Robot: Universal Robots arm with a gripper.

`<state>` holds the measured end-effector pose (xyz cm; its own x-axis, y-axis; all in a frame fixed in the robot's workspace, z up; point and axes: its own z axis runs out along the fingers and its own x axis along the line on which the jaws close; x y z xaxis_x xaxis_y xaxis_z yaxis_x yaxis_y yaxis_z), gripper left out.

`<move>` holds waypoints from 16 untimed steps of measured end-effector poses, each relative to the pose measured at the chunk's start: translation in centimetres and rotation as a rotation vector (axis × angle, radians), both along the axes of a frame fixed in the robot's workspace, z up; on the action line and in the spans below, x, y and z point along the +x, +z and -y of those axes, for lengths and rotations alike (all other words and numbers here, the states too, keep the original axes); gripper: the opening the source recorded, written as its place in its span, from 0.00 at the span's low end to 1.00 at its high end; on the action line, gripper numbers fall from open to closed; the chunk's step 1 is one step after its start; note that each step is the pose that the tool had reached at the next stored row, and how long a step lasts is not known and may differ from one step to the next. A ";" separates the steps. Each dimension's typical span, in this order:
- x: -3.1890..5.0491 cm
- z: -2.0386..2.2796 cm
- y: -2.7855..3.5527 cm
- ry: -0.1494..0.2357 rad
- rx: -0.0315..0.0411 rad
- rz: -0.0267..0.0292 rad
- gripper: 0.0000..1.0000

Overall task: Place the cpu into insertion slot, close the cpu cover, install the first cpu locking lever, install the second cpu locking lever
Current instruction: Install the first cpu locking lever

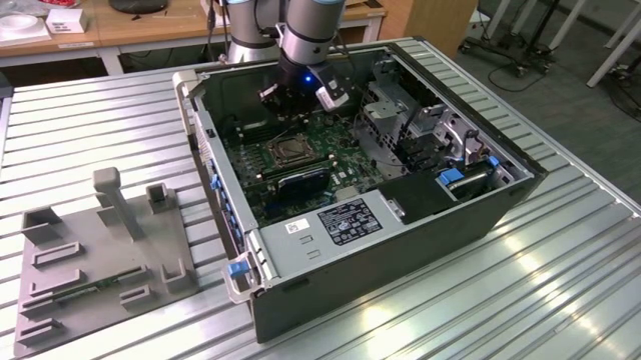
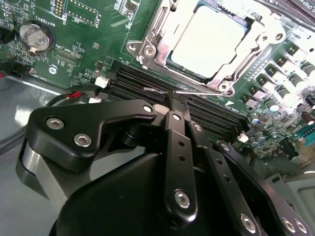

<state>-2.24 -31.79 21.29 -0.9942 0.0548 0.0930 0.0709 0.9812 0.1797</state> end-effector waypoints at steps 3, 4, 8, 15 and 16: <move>-0.11 -0.05 -0.02 0.000 0.0001 0.0000 0.11; -0.11 -0.05 -0.02 0.000 -0.0002 -0.0001 0.11; -0.11 -0.06 -0.16 0.000 -0.0006 0.0000 0.11; -0.07 -0.03 -0.44 0.000 -0.0006 0.0001 0.11; -0.06 -0.02 -0.47 0.000 -0.0007 0.0000 0.11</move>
